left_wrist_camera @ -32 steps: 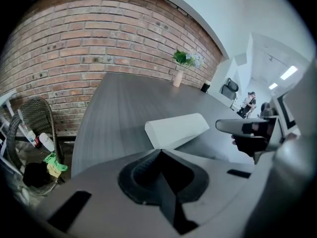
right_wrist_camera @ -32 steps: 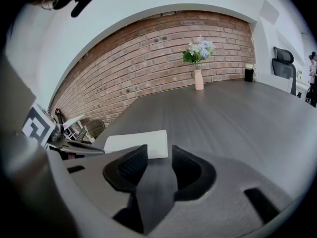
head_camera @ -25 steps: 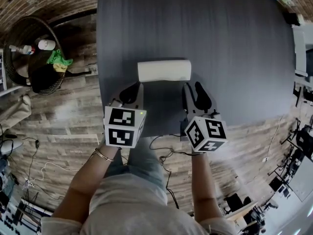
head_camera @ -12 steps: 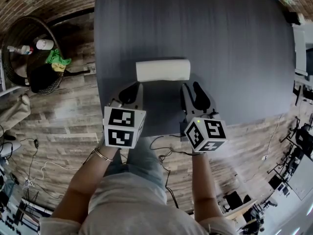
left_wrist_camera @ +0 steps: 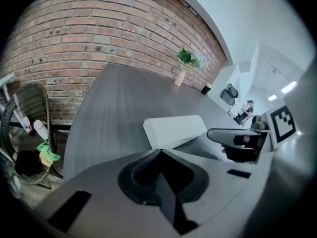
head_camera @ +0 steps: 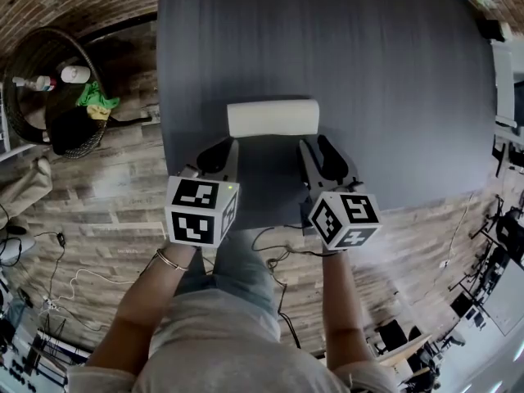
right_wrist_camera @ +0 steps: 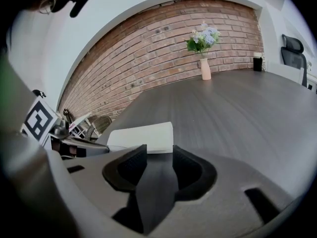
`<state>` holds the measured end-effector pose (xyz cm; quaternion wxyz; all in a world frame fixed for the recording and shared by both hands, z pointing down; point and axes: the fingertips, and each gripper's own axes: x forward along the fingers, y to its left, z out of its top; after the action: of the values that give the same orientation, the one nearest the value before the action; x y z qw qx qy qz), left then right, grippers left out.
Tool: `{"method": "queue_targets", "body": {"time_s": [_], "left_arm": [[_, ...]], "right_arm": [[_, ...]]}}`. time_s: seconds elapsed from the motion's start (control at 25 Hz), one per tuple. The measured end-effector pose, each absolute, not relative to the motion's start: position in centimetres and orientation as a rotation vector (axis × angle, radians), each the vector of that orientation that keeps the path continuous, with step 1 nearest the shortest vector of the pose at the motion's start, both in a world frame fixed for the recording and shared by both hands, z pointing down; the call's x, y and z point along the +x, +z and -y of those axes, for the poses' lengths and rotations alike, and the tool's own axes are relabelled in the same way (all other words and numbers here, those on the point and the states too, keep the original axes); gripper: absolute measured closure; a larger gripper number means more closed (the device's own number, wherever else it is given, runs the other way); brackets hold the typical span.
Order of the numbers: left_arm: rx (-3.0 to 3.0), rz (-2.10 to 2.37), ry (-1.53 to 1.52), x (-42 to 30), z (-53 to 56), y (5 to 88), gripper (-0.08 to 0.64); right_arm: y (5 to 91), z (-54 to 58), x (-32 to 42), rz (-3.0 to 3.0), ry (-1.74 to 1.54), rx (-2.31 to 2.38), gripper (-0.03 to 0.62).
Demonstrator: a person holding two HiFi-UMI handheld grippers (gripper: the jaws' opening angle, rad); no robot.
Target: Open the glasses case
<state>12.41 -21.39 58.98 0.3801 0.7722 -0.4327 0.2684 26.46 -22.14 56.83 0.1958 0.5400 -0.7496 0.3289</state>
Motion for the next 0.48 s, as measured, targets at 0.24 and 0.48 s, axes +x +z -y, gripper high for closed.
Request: {"method": "queue_targets", "body": {"time_s": [0.24, 0.48], "left_arm": [[1.980, 1.107, 0.692, 12.53, 21.44, 58.93, 0.561], [1.978, 1.098, 0.694, 12.29, 21.36, 59.20, 0.561]], "right_arm": [[57.14, 22.53, 26.22, 2.107, 0.941, 1.487, 0.417], [57.62, 22.69, 25.67, 2.118, 0.996, 1.481, 0.408]]}}
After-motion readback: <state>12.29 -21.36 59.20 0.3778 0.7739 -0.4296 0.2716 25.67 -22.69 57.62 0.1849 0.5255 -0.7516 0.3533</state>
